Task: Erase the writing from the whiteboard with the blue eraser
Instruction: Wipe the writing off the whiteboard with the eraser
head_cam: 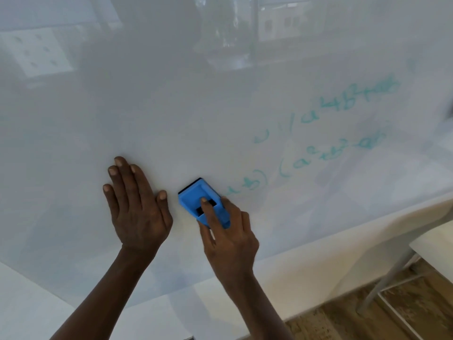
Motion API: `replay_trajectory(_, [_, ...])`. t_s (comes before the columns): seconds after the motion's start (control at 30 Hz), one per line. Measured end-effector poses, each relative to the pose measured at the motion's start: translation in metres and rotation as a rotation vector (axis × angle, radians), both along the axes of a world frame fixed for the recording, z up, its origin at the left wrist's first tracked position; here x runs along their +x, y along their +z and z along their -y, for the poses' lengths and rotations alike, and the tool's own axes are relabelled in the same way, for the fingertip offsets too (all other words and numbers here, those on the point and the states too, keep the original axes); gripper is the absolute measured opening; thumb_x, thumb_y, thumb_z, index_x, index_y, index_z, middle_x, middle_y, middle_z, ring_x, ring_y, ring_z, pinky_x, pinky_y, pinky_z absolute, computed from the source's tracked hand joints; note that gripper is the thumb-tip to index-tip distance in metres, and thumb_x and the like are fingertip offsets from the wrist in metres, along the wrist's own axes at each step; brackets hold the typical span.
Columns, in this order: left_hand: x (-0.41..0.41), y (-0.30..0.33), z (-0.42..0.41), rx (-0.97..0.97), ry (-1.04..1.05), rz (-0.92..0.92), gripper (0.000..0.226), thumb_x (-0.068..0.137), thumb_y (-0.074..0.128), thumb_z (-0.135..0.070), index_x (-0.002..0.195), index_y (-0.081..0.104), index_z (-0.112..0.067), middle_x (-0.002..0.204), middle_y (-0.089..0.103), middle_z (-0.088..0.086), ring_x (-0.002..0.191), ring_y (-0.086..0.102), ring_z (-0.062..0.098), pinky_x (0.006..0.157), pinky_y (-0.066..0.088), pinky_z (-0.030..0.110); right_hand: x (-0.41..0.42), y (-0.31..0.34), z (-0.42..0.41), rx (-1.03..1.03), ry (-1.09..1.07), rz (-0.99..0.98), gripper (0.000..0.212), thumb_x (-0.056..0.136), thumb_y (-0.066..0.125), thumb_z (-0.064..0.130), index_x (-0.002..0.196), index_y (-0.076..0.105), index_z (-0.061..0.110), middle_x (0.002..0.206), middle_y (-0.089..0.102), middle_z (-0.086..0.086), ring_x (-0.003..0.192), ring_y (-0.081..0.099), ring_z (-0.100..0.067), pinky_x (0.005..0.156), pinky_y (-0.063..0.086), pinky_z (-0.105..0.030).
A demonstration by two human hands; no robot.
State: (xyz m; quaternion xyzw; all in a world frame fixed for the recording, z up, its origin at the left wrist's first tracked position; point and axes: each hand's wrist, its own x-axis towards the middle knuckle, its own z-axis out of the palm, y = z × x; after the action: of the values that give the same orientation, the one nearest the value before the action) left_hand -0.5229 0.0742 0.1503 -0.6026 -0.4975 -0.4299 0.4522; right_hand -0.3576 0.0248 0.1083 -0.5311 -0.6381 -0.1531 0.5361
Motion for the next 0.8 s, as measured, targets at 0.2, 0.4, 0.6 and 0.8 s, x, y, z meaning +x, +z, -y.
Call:
replay_trajectory(0.2, [0.001,-0.001,-0.001,0.015,0.010,-0.002,0.063,0.110,0.024,-0.031,0.158,0.014,0.010,0.169,0.000,0.020,0.159,0.003,0.034,0.129,0.006,0.046,0.051,0.019,-0.014,0.075,-0.110,-0.046,0.038,0.086,0.077,0.030,0.123,0.069,0.031,0.119,0.064,-0.004,0.092,0.061,-0.021,0.051,0.053,-0.028])
replay_trajectory(0.4, [0.000,-0.001,-0.001,0.013,0.005,-0.003,0.063,0.110,0.024,-0.031,0.158,0.013,0.010,0.168,0.001,0.021,0.159,0.002,0.033,0.129,0.005,0.046,0.083,0.024,-0.023,0.022,-0.159,-0.111,0.045,0.088,0.074,0.037,0.130,0.063,0.030,0.120,0.061,-0.005,0.103,0.058,-0.021,0.059,0.048,-0.024])
replay_trajectory(0.6, [-0.001,-0.002,-0.002,0.009,0.000,0.000,0.064,0.111,0.024,-0.032,0.158,0.013,0.009,0.167,0.003,0.022,0.159,0.001,0.032,0.129,0.004,0.045,0.110,0.032,-0.031,-0.033,-0.179,-0.399,0.048,0.087,0.073,0.040,0.133,0.061,0.033,0.120,0.056,0.000,0.096,0.061,-0.018,0.066,0.050,-0.029])
replay_trajectory(0.8, [0.000,-0.003,-0.002,0.006,-0.003,0.003,0.064,0.110,0.024,-0.031,0.159,0.011,0.008,0.168,-0.001,0.019,0.159,0.000,0.031,0.129,0.004,0.045,0.114,0.036,-0.035,0.010,-0.121,-0.855,0.047,0.087,0.073,0.041,0.132,0.060,0.038,0.105,0.053,0.008,0.082,0.057,0.001,0.069,0.043,-0.008])
